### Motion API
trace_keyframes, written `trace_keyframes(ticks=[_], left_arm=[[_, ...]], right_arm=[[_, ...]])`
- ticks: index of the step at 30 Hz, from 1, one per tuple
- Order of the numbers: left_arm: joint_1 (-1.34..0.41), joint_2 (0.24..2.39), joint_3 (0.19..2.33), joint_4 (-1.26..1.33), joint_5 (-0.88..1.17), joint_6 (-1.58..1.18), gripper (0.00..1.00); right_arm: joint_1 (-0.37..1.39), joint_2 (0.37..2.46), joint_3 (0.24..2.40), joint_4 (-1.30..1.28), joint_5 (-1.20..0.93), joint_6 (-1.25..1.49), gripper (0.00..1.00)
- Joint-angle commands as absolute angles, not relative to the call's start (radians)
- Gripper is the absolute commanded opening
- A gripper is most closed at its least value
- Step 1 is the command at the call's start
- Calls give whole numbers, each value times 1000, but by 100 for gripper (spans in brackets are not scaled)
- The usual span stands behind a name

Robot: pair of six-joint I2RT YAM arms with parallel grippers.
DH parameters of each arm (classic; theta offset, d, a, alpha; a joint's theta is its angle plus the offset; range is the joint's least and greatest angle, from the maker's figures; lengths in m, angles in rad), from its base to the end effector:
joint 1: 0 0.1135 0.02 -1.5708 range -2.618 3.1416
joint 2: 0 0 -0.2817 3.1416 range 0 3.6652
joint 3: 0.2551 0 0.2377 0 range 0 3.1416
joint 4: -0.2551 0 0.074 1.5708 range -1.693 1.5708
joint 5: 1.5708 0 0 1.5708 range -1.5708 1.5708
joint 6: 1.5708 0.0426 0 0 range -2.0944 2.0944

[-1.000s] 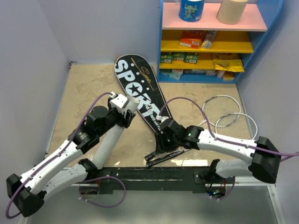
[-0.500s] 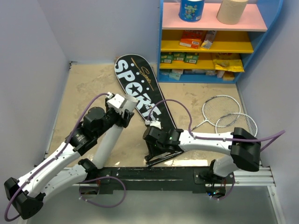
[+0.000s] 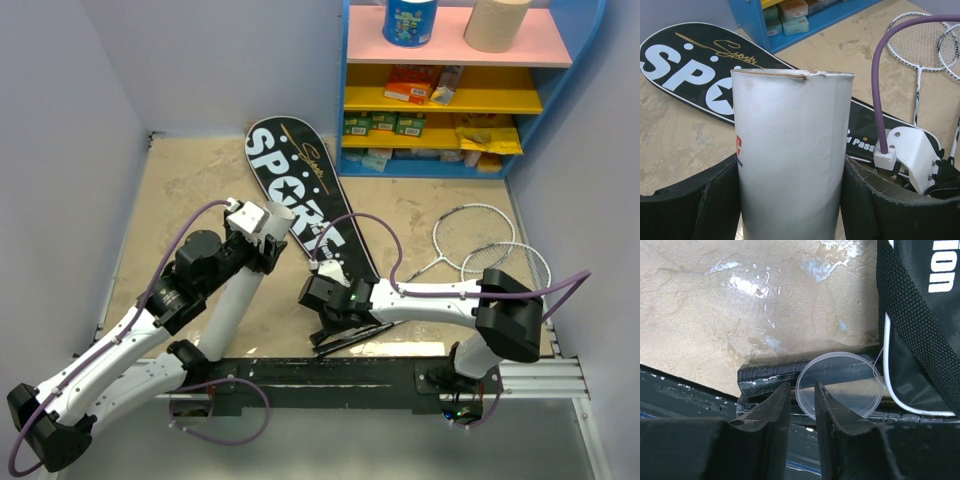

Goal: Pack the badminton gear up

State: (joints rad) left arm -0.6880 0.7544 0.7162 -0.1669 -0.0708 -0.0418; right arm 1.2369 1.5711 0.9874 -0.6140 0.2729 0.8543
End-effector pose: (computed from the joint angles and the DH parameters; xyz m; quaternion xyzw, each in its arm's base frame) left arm 0.1262 -0.0999 0.3339 0.2250 0.7423 -0.1994 0.5989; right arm 0.1049 0.2674 0.2114 -0.1603 0.9606 0.0920 0.2078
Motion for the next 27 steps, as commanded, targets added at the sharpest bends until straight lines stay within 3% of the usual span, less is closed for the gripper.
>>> trace_keyframes(ticks=[1, 18, 27], left_arm=[[-686, 749, 769, -137, -58, -51, 2], [-686, 747, 770, -138, -61, -51, 2], [-686, 744, 770, -140, -60, -49, 2]], right_arm=[[1241, 1565, 1012, -612, 304, 876, 27], [1253, 1600, 992, -571, 281, 876, 22], [1261, 1612, 996, -577, 285, 879, 11]])
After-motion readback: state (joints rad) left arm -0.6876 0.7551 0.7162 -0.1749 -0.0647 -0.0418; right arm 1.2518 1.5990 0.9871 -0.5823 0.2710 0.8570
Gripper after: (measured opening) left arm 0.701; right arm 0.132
